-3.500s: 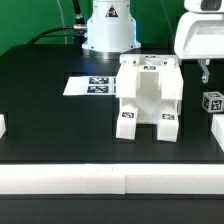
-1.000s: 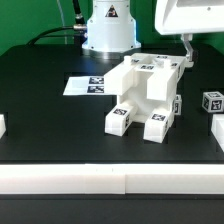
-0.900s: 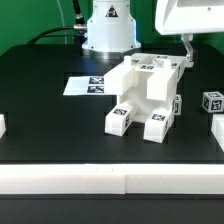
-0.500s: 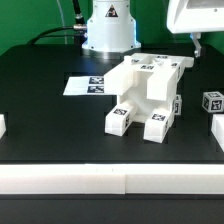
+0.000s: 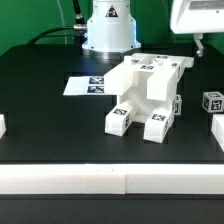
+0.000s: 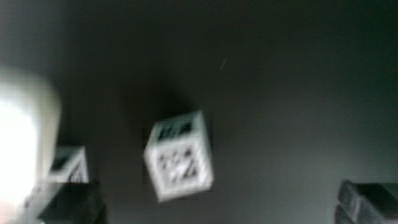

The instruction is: Assemble chair

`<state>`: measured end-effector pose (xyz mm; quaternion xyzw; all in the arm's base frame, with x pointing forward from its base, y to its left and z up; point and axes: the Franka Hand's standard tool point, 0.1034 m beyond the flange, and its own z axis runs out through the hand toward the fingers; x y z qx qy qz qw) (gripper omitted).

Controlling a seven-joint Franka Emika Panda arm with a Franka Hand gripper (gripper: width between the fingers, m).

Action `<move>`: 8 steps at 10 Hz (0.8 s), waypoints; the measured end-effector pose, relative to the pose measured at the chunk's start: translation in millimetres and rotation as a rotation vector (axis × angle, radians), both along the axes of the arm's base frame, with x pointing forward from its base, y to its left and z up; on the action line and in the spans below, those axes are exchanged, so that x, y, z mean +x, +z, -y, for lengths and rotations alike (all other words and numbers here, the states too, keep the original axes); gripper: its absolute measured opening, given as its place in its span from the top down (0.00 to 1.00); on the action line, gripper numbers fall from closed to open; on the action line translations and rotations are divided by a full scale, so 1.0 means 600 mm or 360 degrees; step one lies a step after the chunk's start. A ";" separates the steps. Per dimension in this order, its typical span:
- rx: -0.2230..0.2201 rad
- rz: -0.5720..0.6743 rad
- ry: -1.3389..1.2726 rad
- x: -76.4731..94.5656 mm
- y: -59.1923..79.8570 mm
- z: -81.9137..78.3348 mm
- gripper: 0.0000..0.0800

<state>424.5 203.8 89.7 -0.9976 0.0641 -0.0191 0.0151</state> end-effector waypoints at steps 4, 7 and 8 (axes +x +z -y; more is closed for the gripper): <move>-0.0025 -0.0027 0.0054 -0.065 -0.030 -0.019 0.19; -0.0057 -0.0062 0.0111 -0.092 -0.050 0.020 0.19; -0.0064 -0.0071 0.0136 -0.096 -0.054 0.039 0.19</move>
Offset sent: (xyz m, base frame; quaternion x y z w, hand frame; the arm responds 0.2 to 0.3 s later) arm -0.0338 -0.0056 -0.0177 -0.0124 0.0093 -0.0090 0.9998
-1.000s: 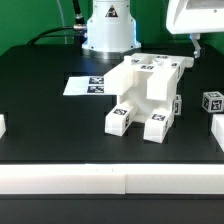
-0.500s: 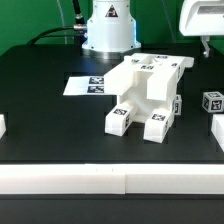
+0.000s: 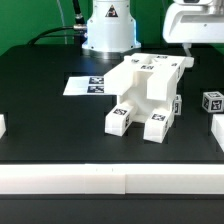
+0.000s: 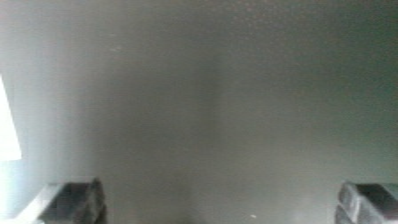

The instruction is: Assemble chair

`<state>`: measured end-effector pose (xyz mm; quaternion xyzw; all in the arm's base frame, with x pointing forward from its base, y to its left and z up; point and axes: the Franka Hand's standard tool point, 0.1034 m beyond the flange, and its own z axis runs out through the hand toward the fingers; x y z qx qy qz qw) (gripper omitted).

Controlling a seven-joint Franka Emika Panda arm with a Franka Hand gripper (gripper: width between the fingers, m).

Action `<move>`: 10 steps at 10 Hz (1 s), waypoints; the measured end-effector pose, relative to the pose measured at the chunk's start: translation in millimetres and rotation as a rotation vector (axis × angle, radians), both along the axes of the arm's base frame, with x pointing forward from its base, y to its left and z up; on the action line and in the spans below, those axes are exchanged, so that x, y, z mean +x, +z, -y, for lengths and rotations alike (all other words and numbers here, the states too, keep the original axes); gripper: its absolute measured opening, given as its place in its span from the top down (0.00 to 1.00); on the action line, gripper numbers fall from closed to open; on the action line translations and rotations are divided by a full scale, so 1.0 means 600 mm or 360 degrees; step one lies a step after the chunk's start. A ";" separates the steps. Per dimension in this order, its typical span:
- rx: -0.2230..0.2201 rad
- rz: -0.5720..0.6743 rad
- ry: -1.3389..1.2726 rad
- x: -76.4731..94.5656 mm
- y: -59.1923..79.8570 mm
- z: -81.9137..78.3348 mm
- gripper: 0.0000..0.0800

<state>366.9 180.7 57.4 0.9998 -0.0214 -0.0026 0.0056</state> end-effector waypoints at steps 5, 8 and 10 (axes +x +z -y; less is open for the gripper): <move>-0.0008 0.0036 0.0123 0.059 0.011 0.079 0.19; -0.0009 0.0061 0.0143 0.092 0.016 0.090 0.19; -0.0010 0.0058 0.0143 0.091 0.015 0.090 0.19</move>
Offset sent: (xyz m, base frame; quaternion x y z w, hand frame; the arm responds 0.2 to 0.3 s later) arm 0.0308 -0.0271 0.0067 0.0084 0.0027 -0.0222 0.9997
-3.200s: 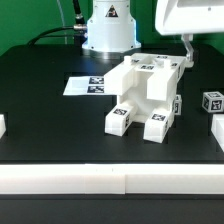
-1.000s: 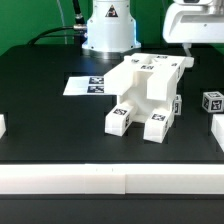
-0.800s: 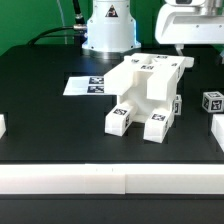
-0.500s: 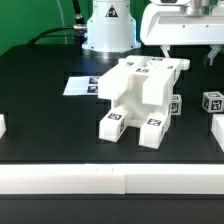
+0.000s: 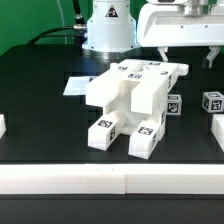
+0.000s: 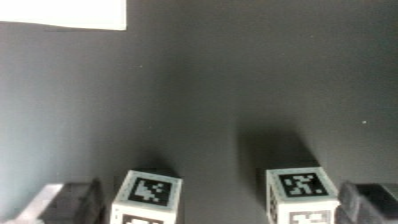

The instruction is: Assemble chair

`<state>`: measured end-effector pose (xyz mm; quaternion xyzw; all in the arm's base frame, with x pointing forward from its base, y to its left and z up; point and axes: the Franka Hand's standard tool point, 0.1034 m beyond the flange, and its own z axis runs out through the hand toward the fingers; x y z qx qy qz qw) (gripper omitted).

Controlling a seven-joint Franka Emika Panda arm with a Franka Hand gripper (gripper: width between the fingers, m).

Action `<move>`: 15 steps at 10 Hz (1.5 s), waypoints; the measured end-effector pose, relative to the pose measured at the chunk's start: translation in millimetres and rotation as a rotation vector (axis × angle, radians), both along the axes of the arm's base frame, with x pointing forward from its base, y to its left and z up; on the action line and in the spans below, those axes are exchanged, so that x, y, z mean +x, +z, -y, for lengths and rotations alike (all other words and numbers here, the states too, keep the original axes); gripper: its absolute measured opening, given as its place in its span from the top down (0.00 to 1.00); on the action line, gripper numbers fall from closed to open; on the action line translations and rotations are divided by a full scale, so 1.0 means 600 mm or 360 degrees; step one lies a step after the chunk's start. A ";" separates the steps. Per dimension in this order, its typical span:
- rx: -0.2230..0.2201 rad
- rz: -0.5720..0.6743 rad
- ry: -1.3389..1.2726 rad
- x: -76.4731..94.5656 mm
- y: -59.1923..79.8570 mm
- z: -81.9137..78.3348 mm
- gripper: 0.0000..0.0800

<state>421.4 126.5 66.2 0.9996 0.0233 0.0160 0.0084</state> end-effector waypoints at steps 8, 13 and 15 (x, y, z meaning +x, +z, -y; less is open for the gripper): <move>-0.0031 0.0036 0.0159 0.074 0.005 0.084 0.19; -0.0031 -0.0027 0.0146 0.075 0.004 0.095 0.19; -0.0022 -0.0040 0.0065 0.065 0.001 0.052 0.19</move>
Offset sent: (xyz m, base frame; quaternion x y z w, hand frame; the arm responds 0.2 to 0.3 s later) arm 0.0305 -0.0298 -0.0041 0.0167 0.0091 -0.0472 0.9987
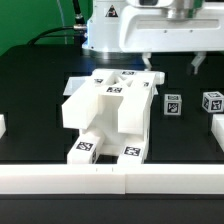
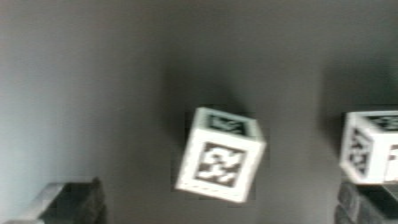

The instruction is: Assemble chair

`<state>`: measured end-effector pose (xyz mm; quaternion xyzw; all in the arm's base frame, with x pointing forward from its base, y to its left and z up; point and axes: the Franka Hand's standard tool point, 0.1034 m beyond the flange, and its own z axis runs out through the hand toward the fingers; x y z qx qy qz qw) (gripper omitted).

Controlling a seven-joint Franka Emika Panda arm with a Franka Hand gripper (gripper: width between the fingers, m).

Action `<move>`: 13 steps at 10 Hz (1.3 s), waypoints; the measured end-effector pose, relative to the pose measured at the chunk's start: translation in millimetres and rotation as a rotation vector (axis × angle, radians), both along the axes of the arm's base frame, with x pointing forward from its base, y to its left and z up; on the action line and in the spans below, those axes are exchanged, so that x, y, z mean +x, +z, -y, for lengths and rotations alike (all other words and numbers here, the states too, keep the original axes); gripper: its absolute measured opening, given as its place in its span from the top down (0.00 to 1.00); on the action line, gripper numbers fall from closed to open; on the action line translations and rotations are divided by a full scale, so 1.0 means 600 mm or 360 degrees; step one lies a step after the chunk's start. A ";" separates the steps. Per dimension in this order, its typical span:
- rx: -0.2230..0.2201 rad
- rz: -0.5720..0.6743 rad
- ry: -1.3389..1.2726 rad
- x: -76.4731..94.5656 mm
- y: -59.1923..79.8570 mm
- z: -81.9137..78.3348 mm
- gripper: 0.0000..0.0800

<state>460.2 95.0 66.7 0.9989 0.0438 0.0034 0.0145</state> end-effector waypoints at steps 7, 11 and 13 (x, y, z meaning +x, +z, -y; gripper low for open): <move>-0.0001 0.0010 0.0004 0.004 -0.026 -0.071 0.19; -0.0004 0.0010 0.0016 0.012 -0.046 -0.107 0.19; -0.0006 0.0005 -0.0012 0.012 -0.054 -0.120 0.19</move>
Offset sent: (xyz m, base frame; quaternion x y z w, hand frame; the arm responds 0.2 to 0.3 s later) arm 0.0069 0.0363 -0.0087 -0.0537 0.0225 0.0440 0.9973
